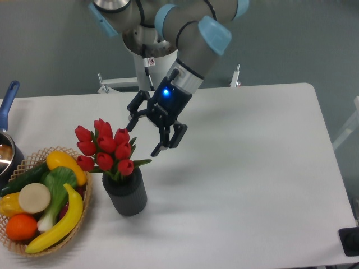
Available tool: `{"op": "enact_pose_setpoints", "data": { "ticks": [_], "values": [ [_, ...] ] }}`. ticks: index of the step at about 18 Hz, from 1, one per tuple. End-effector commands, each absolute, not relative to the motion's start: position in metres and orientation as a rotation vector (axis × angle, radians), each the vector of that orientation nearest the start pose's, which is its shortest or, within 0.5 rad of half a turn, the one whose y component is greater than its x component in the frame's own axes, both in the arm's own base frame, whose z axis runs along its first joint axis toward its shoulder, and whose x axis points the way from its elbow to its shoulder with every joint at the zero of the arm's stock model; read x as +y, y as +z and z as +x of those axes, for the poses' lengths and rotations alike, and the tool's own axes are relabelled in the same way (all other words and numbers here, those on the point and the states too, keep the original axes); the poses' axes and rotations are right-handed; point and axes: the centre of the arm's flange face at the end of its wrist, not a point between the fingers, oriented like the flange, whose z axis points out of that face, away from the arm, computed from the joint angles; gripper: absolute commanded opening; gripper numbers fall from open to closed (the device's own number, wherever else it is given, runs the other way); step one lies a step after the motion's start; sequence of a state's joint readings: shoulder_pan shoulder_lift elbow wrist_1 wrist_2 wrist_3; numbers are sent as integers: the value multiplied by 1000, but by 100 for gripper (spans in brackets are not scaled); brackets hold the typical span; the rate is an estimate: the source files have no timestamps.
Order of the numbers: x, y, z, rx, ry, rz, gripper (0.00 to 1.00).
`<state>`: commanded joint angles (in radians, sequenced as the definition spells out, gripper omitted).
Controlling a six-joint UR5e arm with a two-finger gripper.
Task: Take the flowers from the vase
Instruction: 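Move the open gripper down toward the red tulip stems above the vase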
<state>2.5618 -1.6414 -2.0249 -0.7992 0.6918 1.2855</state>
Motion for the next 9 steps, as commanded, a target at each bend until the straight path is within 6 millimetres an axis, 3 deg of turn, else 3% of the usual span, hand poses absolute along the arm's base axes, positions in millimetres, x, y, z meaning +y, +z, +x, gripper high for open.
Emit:
{"op": "enact_pose_setpoints", "data": {
  "ticks": [9],
  "values": [
    [457, 347, -286, 513, -166, -2179, 100]
  ]
}}
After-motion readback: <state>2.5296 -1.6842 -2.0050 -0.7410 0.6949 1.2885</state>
